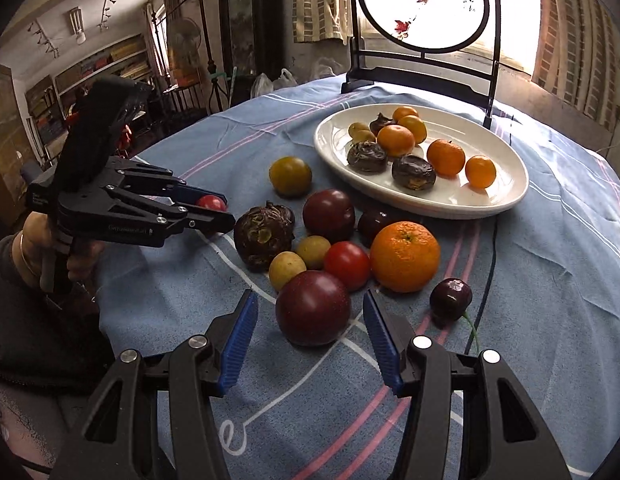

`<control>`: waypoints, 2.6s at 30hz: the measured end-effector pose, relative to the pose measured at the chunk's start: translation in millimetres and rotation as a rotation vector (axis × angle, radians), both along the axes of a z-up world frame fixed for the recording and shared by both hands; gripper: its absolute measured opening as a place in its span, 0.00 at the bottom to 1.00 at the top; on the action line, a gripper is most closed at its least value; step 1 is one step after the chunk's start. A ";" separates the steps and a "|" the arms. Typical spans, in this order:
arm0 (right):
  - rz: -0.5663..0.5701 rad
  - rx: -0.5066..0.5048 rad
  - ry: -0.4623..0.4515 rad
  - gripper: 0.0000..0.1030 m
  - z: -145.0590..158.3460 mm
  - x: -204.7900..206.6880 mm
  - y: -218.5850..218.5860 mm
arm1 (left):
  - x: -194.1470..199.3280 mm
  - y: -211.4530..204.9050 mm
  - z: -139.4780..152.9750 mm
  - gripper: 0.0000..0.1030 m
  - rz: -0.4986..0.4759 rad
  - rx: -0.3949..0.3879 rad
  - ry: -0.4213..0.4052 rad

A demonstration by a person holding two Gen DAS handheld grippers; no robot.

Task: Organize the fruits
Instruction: 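Grasp a red tomato with the left tool while the right tool grasps a dark red plum, then lower the tomato and plum onto the plate and open both tools, then grasp a yellow fruit with the left tool while the right tool grasps a dark cherry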

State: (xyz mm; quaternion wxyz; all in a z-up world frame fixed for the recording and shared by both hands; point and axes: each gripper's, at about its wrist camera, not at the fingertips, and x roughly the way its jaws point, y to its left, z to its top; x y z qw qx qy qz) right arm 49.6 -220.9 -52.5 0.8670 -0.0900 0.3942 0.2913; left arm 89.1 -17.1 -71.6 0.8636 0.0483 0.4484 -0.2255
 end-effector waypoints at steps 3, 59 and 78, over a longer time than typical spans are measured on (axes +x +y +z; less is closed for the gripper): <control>0.000 0.006 0.006 0.53 -0.5 0.3 -0.8 | -2.4 0.4 -1.4 0.48 0.001 0.006 -0.008; -0.318 0.391 0.013 0.62 19.3 86.8 -85.7 | 55.7 -19.4 21.8 0.52 -0.010 0.053 -0.056; -0.239 0.028 0.120 0.34 -9.8 53.3 -70.0 | 29.1 -8.9 29.7 0.36 0.012 -0.031 -0.062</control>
